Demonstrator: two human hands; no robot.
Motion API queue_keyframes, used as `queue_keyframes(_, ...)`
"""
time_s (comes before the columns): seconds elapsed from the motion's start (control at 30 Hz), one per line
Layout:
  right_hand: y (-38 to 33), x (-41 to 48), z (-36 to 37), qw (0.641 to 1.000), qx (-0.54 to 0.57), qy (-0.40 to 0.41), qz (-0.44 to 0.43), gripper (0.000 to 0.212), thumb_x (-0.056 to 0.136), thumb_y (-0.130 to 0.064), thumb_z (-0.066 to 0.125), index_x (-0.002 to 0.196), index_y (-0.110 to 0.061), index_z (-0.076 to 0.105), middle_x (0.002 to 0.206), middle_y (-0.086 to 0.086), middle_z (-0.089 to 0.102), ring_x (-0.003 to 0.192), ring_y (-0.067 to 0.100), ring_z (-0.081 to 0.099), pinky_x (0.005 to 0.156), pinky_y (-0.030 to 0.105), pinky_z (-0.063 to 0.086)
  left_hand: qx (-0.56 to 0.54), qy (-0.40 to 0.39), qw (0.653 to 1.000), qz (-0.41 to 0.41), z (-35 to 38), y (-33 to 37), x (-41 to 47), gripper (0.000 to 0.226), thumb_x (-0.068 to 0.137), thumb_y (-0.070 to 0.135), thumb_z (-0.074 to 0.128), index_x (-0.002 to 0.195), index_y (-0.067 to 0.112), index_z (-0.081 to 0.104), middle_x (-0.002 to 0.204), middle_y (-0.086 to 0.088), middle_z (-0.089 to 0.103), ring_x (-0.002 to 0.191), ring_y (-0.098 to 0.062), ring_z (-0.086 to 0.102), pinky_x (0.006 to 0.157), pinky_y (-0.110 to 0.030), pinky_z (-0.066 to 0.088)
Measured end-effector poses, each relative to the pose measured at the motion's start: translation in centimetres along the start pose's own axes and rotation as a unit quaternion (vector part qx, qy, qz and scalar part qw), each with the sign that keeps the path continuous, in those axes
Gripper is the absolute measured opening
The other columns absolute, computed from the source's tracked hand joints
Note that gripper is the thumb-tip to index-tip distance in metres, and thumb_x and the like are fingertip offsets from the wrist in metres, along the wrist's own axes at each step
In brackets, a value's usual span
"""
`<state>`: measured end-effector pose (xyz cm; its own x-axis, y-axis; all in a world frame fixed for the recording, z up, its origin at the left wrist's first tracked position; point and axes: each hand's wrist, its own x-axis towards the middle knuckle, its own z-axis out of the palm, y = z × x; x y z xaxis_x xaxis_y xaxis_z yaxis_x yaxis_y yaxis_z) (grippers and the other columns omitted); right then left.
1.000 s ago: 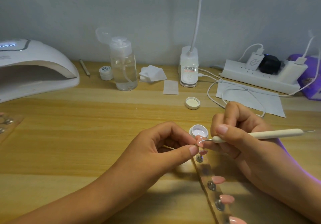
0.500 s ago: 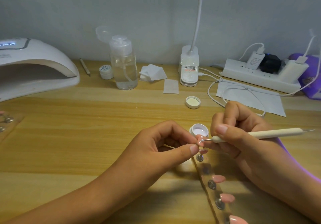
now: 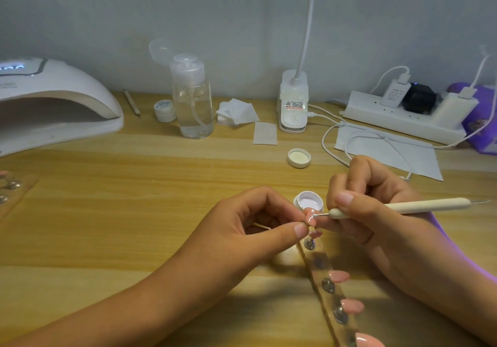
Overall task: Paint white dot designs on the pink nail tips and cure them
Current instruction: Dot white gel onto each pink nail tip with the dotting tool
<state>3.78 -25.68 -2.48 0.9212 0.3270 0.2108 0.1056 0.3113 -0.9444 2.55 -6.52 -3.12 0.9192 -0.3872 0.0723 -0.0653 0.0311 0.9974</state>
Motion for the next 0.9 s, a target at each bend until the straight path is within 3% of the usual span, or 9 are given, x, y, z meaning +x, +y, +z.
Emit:
queue_keyframes(0.47,0.14,0.07,-0.23,1.0,-0.011,-0.009,0.001,0.017,0.073,-0.019,0.067,0.062,-0.024,0.056,0.064,-0.005,0.056,0.057,0.003,0.059,0.066,0.024,0.055,-0.001,-0.002,1.0,0.003,-0.01,-0.04,0.03,0.009,0.074,0.021,0.072,0.075,0.03,0.071,0.077,0.009,0.07,0.071,-0.002,0.059,0.064,-0.013,0.046)
queue_keyframes(0.6,0.04,0.08,-0.3,1.0,-0.012,-0.024,0.0,0.023,0.07,-0.023,0.079,0.065,-0.024,0.057,0.064,-0.005,0.056,0.057,0.002,0.059,0.066,0.023,0.055,0.001,-0.001,1.0,0.002,-0.03,0.0,0.02,0.009,0.074,0.021,0.072,0.075,0.03,0.071,0.076,0.01,0.07,0.07,-0.001,0.058,0.063,-0.012,0.045)
queue_keyframes(0.7,0.15,0.09,-0.38,1.0,-0.016,-0.018,-0.001,0.019,0.073,-0.019,0.072,0.064,-0.024,0.056,0.063,-0.006,0.056,0.057,0.003,0.059,0.065,0.023,0.055,-0.001,0.0,1.0,0.002,-0.04,-0.01,0.03,0.009,0.074,0.021,0.072,0.075,0.03,0.071,0.077,0.008,0.07,0.071,-0.001,0.059,0.064,-0.013,0.045)
queue_keyframes(0.83,0.13,0.1,-0.41,1.0,-0.013,-0.026,0.003,0.026,0.07,-0.031,0.082,0.066,-0.024,0.057,0.064,-0.006,0.057,0.057,0.003,0.059,0.066,0.025,0.056,-0.001,-0.001,1.0,0.003,-0.01,0.01,0.0,0.009,0.074,0.02,0.071,0.076,0.029,0.071,0.076,0.009,0.07,0.071,-0.001,0.059,0.064,-0.013,0.046)
queue_keyframes(0.9,0.16,0.13,-0.39,1.0,-0.012,-0.023,0.0,0.024,0.07,-0.026,0.08,0.065,-0.024,0.057,0.064,-0.006,0.057,0.056,0.002,0.059,0.066,0.025,0.056,0.001,-0.001,1.0,0.004,-0.02,0.03,-0.01,0.009,0.074,0.02,0.072,0.075,0.029,0.071,0.076,0.008,0.07,0.071,-0.002,0.059,0.064,-0.013,0.046)
